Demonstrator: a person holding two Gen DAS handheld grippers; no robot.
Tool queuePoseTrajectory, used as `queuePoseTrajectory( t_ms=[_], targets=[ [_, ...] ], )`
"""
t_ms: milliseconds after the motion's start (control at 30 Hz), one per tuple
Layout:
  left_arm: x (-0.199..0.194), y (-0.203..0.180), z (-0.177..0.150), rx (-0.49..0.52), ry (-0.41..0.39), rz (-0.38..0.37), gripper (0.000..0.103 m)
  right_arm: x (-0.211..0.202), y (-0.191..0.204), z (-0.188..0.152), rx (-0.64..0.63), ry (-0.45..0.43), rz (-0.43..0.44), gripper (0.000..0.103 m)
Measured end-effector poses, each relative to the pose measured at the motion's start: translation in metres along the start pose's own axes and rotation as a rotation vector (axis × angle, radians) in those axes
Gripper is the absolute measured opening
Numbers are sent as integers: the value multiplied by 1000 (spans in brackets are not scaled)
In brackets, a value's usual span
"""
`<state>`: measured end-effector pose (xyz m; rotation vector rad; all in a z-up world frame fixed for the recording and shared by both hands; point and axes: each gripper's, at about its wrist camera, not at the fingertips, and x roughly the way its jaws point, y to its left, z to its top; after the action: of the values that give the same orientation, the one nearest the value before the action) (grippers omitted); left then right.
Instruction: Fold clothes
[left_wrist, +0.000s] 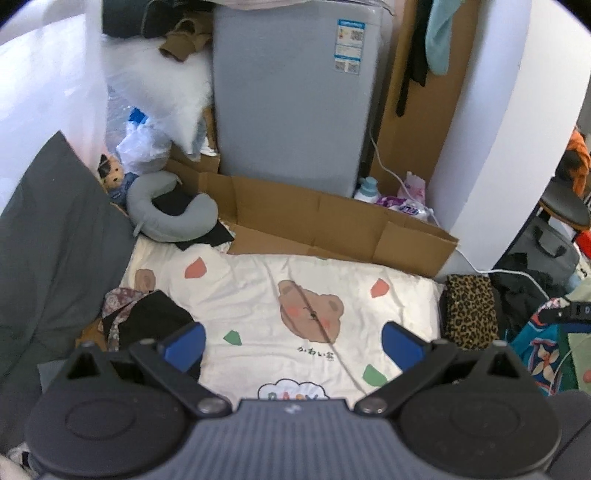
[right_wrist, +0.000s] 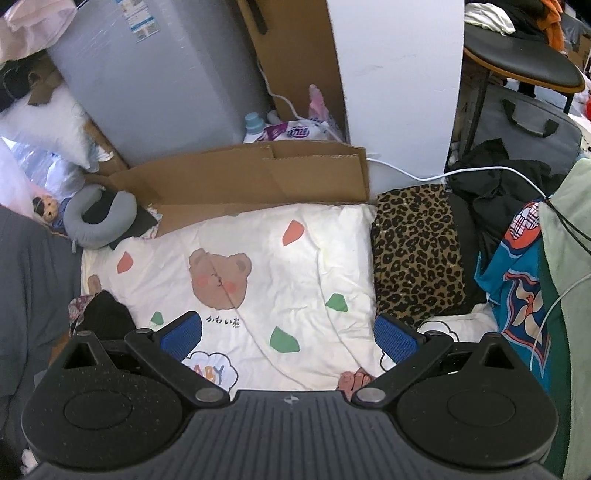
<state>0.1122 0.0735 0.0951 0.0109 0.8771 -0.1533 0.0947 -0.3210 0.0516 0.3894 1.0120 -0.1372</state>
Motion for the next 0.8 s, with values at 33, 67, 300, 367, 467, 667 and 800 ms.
queuePoseTrajectory(
  t_ms=[33, 67, 300, 367, 467, 667, 800],
  targets=[
    [-2, 1, -3, -9, -1, 0, 103, -2, 3, -2, -6, -2, 3, 102],
    [-3, 2, -5, -18, -3, 1, 103, -3, 5, -5, -11, -5, 7, 102],
    [-3, 8, -29, -129, -30, 26, 103, -4, 21, -21, -67, 12, 38, 102],
    [-2, 10, -36, -168, -34, 32, 103, -2, 26, -25, -84, 19, 40, 102],
    [0, 8, -45, -206, -31, 64, 103, 0, 31, -30, -106, 30, 50, 102],
    [10, -8, -56, -212, -6, 109, 103, -4, 40, -37, -144, 52, 61, 102],
    [19, -19, -61, -213, 13, 135, 103, -8, 48, -42, -176, 49, 55, 102]
  ],
)
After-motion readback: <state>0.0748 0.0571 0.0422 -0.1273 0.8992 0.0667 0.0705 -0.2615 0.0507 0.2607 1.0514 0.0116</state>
